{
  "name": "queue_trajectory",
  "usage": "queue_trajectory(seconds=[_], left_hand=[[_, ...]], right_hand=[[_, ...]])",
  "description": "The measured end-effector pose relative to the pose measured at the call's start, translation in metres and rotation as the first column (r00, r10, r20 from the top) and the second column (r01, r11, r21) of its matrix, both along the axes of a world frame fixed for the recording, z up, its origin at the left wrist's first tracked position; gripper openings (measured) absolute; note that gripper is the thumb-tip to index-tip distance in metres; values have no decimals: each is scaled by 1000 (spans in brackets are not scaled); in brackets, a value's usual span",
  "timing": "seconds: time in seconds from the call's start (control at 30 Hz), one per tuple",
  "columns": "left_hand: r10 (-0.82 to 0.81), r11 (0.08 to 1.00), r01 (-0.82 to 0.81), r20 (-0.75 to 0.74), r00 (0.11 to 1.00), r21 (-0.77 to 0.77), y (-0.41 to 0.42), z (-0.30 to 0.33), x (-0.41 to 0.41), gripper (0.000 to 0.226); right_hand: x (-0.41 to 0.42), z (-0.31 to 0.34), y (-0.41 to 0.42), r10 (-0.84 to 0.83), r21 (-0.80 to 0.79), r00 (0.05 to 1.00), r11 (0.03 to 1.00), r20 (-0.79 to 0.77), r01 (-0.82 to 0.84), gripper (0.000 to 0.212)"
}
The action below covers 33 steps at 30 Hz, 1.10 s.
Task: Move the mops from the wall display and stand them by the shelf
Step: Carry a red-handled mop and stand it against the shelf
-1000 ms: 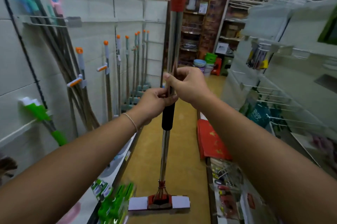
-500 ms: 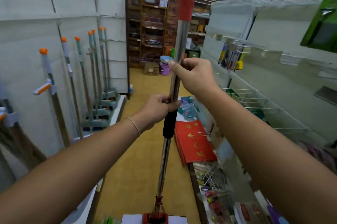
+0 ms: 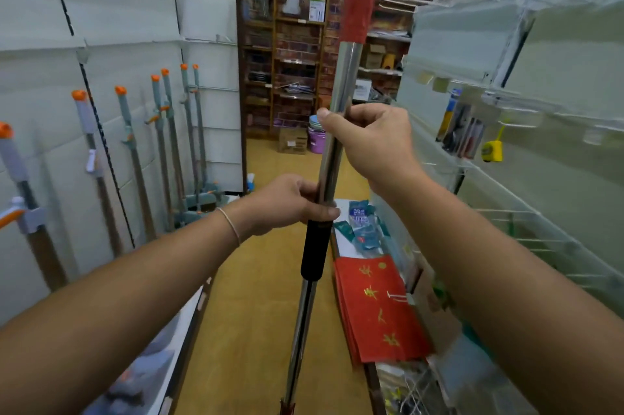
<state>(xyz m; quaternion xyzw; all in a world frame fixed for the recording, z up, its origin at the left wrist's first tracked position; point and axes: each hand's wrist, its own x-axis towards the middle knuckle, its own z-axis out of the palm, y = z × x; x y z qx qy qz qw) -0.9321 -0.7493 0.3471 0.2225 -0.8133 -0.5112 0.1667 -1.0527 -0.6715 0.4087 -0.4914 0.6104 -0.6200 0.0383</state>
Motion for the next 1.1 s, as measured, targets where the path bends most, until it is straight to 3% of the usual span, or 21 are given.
queue_trajectory(seconds=[0.23,0.5,0.77,1.0,1.1], left_hand=[[-48,997,49,11,999,-54,-88,-2,-65,8],[-81,992,86,55,995,-88,-208,-6,-128,17],[-11,998,8,-55,998,-58,-392,16,-183,18],[102,993,-85,-247,964,76,-489,50,-230,19],[102,995,-101,-243,965,17,-513,53,-253,20]], right_hand=[[-65,9,-79,61,10,998,998,-23,-60,24],[-128,-8,-194,35,24,999,999,-40,-34,22],[-200,-13,-335,-43,22,997,999,-56,44,26],[-249,-18,-418,-108,33,994,994,-17,109,24],[-270,-16,-451,-111,40,993,993,-47,113,23]])
